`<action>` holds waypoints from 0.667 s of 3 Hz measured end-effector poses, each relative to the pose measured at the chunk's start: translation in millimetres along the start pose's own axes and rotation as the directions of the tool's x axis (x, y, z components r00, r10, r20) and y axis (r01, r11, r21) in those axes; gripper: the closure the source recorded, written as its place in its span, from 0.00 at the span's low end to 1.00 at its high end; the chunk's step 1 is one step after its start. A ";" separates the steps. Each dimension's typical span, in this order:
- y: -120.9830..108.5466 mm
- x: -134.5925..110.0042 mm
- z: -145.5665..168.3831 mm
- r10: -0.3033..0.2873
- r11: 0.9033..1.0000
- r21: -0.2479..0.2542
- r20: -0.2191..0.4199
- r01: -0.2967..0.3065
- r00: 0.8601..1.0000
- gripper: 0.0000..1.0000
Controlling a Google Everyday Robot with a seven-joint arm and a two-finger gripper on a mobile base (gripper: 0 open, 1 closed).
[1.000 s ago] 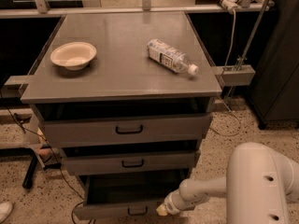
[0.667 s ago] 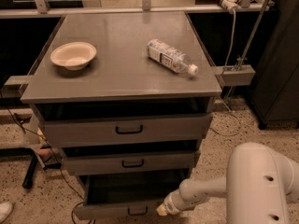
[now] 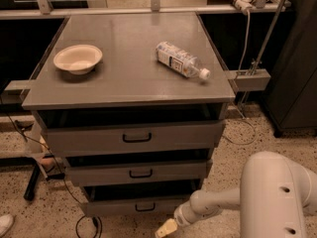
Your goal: Close bottom drawer
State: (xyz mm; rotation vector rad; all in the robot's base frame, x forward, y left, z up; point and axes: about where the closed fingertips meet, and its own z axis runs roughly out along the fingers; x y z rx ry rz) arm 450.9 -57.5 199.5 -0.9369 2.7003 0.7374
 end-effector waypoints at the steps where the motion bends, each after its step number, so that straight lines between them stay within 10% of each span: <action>1: 0.0 0.0 0.0 0.000 1.000 0.000 0.000 0.000 1.000 0.00; 2: 0.0 0.0 0.0 0.000 1.000 0.000 0.000 0.000 1.000 0.15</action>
Offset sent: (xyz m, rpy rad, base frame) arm 0.0000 0.0000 0.0000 0.0000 0.0000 0.0000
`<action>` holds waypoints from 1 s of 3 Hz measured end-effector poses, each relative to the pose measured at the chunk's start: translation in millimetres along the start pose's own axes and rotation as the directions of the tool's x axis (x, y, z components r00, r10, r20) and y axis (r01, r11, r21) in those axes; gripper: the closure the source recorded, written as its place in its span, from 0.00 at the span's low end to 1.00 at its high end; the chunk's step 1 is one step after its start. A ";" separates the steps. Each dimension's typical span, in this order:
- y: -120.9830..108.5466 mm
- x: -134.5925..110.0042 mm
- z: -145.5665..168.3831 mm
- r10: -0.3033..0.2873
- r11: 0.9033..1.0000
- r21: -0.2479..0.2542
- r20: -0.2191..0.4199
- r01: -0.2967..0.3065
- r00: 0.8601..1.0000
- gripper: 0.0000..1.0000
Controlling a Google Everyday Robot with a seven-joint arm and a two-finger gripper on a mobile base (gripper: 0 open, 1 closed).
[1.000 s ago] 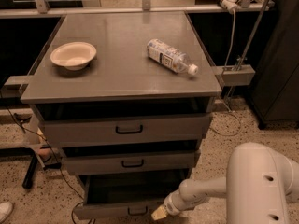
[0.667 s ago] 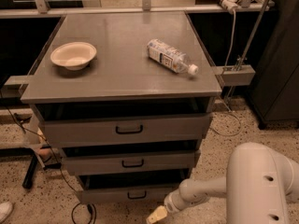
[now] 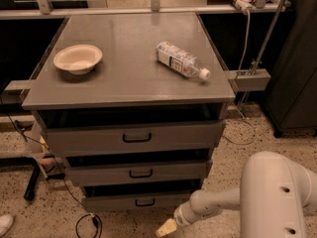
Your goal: Close bottom drawer
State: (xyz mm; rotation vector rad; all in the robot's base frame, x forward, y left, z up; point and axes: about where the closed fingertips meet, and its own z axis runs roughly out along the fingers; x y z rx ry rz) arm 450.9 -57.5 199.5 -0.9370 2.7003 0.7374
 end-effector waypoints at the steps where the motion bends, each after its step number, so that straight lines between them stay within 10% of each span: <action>1: 0.0 0.0 0.0 0.000 1.000 0.000 0.000 0.000 1.000 0.38; 3: -8.7 -10.7 6.7 -0.001 1.000 0.026 0.010 0.001 1.000 0.85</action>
Offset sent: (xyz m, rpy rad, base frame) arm 0.0000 0.0000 0.0000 0.0000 0.0000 0.0000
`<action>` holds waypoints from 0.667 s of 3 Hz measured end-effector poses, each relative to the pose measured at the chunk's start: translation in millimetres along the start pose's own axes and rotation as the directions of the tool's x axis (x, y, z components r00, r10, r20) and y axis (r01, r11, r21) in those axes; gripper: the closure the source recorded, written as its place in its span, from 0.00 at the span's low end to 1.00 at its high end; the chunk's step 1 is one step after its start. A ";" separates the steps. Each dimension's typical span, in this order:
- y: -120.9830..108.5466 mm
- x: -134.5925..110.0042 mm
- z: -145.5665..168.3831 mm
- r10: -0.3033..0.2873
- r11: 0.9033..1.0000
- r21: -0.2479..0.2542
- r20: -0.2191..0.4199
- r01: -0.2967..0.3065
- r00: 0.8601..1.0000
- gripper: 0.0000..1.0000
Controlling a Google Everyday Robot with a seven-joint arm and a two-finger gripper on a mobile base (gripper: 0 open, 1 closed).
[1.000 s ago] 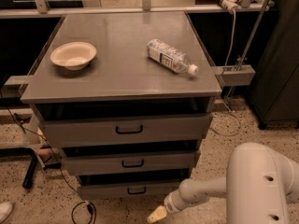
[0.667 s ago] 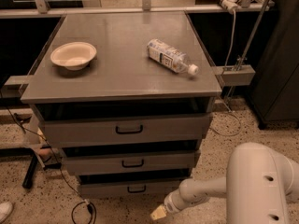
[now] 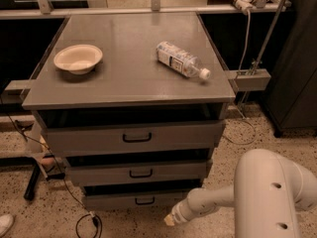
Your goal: Close bottom drawer
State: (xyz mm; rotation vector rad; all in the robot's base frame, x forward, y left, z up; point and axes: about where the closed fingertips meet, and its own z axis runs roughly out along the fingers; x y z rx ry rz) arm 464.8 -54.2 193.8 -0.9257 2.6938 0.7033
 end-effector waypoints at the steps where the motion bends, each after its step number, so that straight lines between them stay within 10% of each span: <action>1: -21.0 -13.0 7.7 0.020 0.999 0.037 0.032 -0.021 0.999 1.00; 2: -43.0 -34.2 11.9 0.030 0.997 0.075 0.071 -0.035 0.997 1.00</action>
Offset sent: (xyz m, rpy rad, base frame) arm 0.0934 -0.0113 -0.0172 -0.0235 -0.1267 -0.1298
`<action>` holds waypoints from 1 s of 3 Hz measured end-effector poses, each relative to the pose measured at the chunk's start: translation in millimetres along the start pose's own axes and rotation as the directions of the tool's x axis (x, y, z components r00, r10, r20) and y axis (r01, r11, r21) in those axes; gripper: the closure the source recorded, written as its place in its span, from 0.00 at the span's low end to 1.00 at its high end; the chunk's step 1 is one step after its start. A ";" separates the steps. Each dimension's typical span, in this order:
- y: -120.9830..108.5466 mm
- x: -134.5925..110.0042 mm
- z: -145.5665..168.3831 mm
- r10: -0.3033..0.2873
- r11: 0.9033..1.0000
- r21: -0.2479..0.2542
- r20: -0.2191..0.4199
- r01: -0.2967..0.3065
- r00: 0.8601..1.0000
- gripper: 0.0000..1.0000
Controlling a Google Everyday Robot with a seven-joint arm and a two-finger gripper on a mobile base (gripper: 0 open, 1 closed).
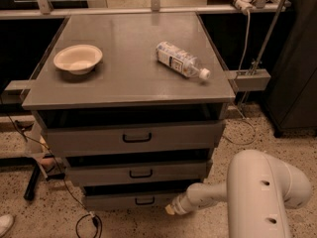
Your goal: Close bottom drawer
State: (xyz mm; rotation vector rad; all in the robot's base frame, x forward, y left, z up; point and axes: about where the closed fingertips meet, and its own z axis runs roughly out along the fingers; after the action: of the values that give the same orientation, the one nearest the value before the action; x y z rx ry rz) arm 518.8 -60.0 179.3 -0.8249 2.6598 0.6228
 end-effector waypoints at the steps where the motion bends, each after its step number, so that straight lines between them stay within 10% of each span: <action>1: -15.8 -14.4 4.7 0.010 0.999 0.030 0.026 -0.011 1.000 1.00; 3: -32.9 -38.3 11.1 -0.006 0.998 0.069 0.061 0.002 0.998 1.00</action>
Offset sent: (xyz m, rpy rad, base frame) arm 0.0650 -0.0072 -0.0054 -0.0297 -0.0947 -0.0684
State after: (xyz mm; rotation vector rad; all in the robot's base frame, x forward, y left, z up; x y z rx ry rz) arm 570.2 -61.2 174.1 -0.7786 2.6081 0.5429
